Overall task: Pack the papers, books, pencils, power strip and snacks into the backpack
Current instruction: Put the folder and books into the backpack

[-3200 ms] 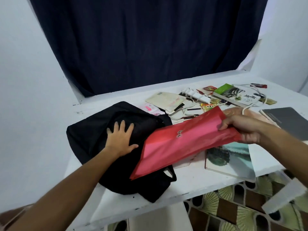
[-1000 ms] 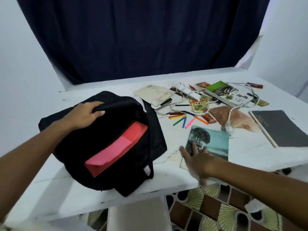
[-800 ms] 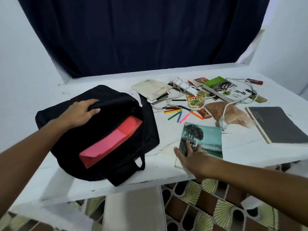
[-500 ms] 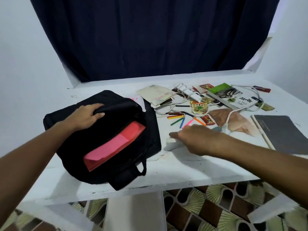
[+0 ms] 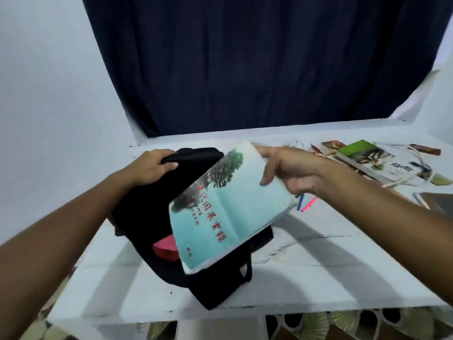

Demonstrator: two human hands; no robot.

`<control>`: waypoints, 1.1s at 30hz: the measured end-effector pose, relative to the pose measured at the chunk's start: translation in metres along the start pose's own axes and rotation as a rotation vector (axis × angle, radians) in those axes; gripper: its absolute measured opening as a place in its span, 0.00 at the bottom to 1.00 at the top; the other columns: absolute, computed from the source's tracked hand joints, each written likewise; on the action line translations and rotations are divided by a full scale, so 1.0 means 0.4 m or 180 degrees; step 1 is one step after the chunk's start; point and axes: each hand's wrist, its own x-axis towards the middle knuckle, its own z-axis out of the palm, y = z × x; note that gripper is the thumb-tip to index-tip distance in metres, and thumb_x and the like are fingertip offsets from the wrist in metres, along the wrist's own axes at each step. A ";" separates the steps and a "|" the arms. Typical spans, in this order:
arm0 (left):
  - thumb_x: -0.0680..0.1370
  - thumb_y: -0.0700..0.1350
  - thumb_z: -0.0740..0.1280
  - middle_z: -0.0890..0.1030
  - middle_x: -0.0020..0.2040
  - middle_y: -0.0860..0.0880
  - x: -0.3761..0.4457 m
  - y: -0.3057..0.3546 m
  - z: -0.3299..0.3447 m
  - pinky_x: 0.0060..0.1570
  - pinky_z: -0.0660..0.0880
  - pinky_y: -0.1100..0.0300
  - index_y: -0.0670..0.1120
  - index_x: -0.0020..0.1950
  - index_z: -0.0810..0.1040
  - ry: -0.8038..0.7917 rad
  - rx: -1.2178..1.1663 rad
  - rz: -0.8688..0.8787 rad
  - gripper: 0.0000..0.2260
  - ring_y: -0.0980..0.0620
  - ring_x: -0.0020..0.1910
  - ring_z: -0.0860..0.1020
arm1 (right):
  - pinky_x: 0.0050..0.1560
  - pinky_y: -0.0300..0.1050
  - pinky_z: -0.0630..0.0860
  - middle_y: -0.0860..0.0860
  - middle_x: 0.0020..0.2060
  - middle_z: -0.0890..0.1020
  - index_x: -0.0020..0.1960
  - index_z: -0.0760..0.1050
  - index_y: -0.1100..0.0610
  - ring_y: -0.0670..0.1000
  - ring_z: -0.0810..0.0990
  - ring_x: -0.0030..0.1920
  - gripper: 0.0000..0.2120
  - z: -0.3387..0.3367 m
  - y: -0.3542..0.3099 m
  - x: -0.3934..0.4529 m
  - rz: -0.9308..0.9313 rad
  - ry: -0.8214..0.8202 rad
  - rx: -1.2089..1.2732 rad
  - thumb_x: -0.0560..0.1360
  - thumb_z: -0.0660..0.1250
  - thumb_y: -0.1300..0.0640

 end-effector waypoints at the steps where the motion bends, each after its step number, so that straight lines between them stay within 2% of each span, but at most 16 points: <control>1: 0.80 0.46 0.64 0.79 0.61 0.47 0.007 0.000 -0.012 0.59 0.67 0.57 0.47 0.66 0.75 0.0023 0.0016 0.0024 0.14 0.47 0.60 0.75 | 0.41 0.49 0.82 0.60 0.51 0.82 0.59 0.75 0.58 0.61 0.82 0.49 0.32 0.011 0.029 0.033 0.0030 0.0111 0.0345 0.65 0.48 0.81; 4: 0.81 0.45 0.63 0.79 0.58 0.49 0.024 0.004 -0.050 0.55 0.66 0.60 0.47 0.65 0.76 0.0134 -0.0031 0.0103 0.13 0.50 0.56 0.75 | 0.45 0.53 0.81 0.60 0.47 0.83 0.55 0.76 0.63 0.61 0.82 0.47 0.30 0.061 0.117 0.146 -0.0053 0.0628 0.1512 0.60 0.50 0.78; 8: 0.80 0.46 0.63 0.81 0.56 0.50 0.038 0.003 -0.089 0.57 0.70 0.58 0.49 0.63 0.77 0.0171 -0.0054 0.0219 0.12 0.49 0.56 0.77 | 0.54 0.65 0.76 0.66 0.57 0.79 0.62 0.73 0.67 0.67 0.80 0.53 0.36 0.150 0.193 0.321 -0.0238 0.1590 0.2912 0.54 0.56 0.75; 10: 0.80 0.46 0.64 0.82 0.54 0.50 0.040 0.004 -0.097 0.58 0.72 0.55 0.50 0.62 0.77 0.0118 -0.0061 0.0298 0.11 0.49 0.55 0.78 | 0.51 0.60 0.78 0.64 0.57 0.79 0.62 0.70 0.66 0.63 0.80 0.49 0.31 0.187 0.197 0.404 -0.0531 0.2272 0.3111 0.59 0.57 0.77; 12: 0.80 0.46 0.63 0.82 0.53 0.51 0.040 0.006 -0.098 0.59 0.73 0.52 0.50 0.61 0.78 0.0133 -0.0083 0.0384 0.11 0.50 0.53 0.79 | 0.49 0.53 0.78 0.60 0.55 0.77 0.67 0.66 0.61 0.59 0.77 0.47 0.31 0.221 0.186 0.463 -0.0751 0.2817 0.2936 0.66 0.55 0.78; 15: 0.80 0.44 0.64 0.82 0.52 0.52 0.041 0.006 -0.100 0.59 0.74 0.50 0.49 0.60 0.79 0.0157 -0.0331 0.0547 0.10 0.51 0.53 0.79 | 0.55 0.50 0.75 0.56 0.61 0.73 0.73 0.57 0.55 0.55 0.75 0.53 0.35 0.264 0.193 0.530 -0.0926 0.2956 0.2654 0.70 0.53 0.77; 18: 0.80 0.43 0.64 0.82 0.51 0.53 0.046 0.005 -0.092 0.59 0.73 0.52 0.50 0.59 0.79 0.0134 -0.0460 0.0687 0.09 0.53 0.52 0.79 | 0.67 0.55 0.69 0.58 0.69 0.67 0.75 0.51 0.53 0.58 0.72 0.63 0.35 0.259 0.219 0.589 -0.0694 0.3064 0.1812 0.72 0.55 0.72; 20: 0.79 0.43 0.64 0.82 0.52 0.53 0.054 0.003 -0.088 0.60 0.73 0.51 0.50 0.59 0.79 0.0217 -0.0512 0.0701 0.10 0.53 0.53 0.79 | 0.67 0.57 0.69 0.62 0.70 0.65 0.76 0.47 0.55 0.59 0.72 0.64 0.36 0.227 0.223 0.629 -0.0268 0.2896 0.1135 0.73 0.58 0.68; 21: 0.79 0.43 0.64 0.82 0.52 0.53 0.059 0.002 -0.086 0.60 0.73 0.51 0.51 0.59 0.79 0.0256 -0.0567 0.0688 0.10 0.52 0.54 0.79 | 0.63 0.57 0.73 0.64 0.69 0.67 0.76 0.46 0.58 0.58 0.74 0.60 0.37 0.215 0.208 0.626 -0.0064 0.2711 0.0908 0.72 0.59 0.68; 22: 0.79 0.43 0.64 0.83 0.52 0.53 0.064 0.001 -0.087 0.60 0.73 0.50 0.51 0.59 0.79 0.0291 -0.0628 0.0649 0.10 0.52 0.54 0.79 | 0.53 0.53 0.78 0.67 0.64 0.71 0.75 0.50 0.62 0.57 0.77 0.51 0.36 0.209 0.184 0.607 0.0064 0.2491 0.0759 0.70 0.59 0.69; 23: 0.79 0.43 0.64 0.83 0.52 0.52 0.069 -0.001 -0.090 0.61 0.73 0.50 0.50 0.59 0.79 0.0331 -0.0679 0.0591 0.10 0.52 0.54 0.79 | 0.41 0.46 0.79 0.67 0.55 0.75 0.72 0.57 0.66 0.56 0.77 0.42 0.32 0.206 0.154 0.578 0.0117 0.2270 0.0663 0.68 0.58 0.71; 24: 0.80 0.43 0.64 0.83 0.52 0.52 0.073 -0.002 -0.095 0.61 0.73 0.51 0.50 0.59 0.79 0.0370 -0.0724 0.0509 0.10 0.52 0.54 0.79 | 0.34 0.42 0.76 0.65 0.46 0.77 0.65 0.66 0.69 0.55 0.75 0.36 0.25 0.198 0.123 0.546 0.0132 0.2029 0.0568 0.68 0.58 0.73; 26: 0.80 0.43 0.64 0.83 0.51 0.52 0.083 -0.006 -0.106 0.61 0.73 0.52 0.51 0.58 0.80 0.0434 -0.0779 0.0400 0.10 0.52 0.53 0.79 | 0.38 0.43 0.75 0.59 0.39 0.74 0.52 0.74 0.68 0.53 0.74 0.37 0.14 0.171 0.060 0.466 -0.0021 0.1557 0.0471 0.70 0.57 0.75; 28: 0.80 0.44 0.64 0.83 0.51 0.51 0.095 -0.008 -0.115 0.61 0.73 0.51 0.50 0.57 0.80 0.0469 -0.0778 0.0298 0.09 0.51 0.53 0.79 | 0.48 0.45 0.79 0.58 0.44 0.79 0.53 0.76 0.66 0.53 0.80 0.44 0.17 0.115 0.000 0.376 -0.0560 0.1452 0.0550 0.73 0.52 0.76; 31: 0.80 0.43 0.64 0.83 0.53 0.50 0.109 -0.002 -0.117 0.62 0.73 0.52 0.49 0.59 0.80 0.0461 -0.0751 0.0153 0.09 0.51 0.54 0.79 | 0.47 0.47 0.82 0.60 0.46 0.83 0.51 0.77 0.65 0.56 0.85 0.44 0.16 -0.037 -0.052 0.299 -0.1350 0.2046 0.0696 0.74 0.52 0.75; 33: 0.80 0.43 0.64 0.83 0.54 0.51 0.108 0.012 -0.106 0.63 0.72 0.53 0.48 0.60 0.80 0.0432 -0.0769 0.0093 0.10 0.52 0.55 0.79 | 0.45 0.48 0.82 0.60 0.45 0.81 0.55 0.76 0.64 0.56 0.83 0.42 0.15 -0.172 -0.032 0.310 -0.1169 0.2591 0.0877 0.74 0.54 0.72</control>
